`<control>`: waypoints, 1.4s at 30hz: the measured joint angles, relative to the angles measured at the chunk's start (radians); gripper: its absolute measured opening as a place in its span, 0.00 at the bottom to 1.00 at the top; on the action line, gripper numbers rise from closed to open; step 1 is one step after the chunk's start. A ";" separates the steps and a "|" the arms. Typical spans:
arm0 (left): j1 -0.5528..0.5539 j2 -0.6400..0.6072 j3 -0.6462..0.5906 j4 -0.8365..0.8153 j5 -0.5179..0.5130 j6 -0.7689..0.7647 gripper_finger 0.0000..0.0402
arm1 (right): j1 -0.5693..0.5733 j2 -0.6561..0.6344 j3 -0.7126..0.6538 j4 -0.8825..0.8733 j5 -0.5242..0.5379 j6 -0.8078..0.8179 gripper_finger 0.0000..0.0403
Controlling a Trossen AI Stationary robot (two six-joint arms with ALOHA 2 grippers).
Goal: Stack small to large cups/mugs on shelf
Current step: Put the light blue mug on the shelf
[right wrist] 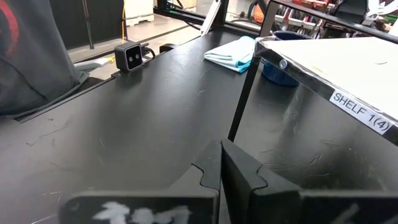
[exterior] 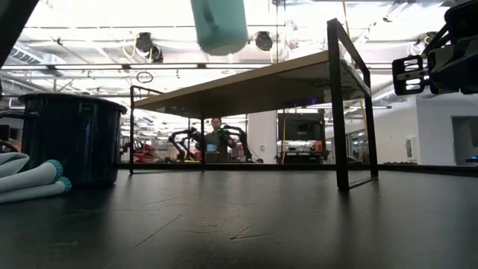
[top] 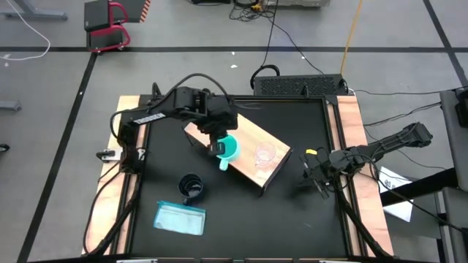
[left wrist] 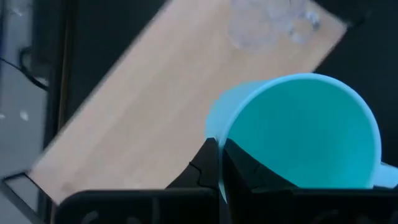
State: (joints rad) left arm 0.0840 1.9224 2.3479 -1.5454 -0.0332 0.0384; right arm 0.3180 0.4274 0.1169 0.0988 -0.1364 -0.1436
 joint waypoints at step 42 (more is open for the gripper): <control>0.079 0.035 0.002 0.030 0.033 0.039 0.01 | 0.090 -0.015 -0.069 0.229 -0.083 0.030 0.00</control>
State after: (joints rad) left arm 0.1635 1.9572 2.3497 -1.5150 -0.0006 0.0770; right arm 0.4076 0.4126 0.0479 0.3280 -0.2195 -0.1138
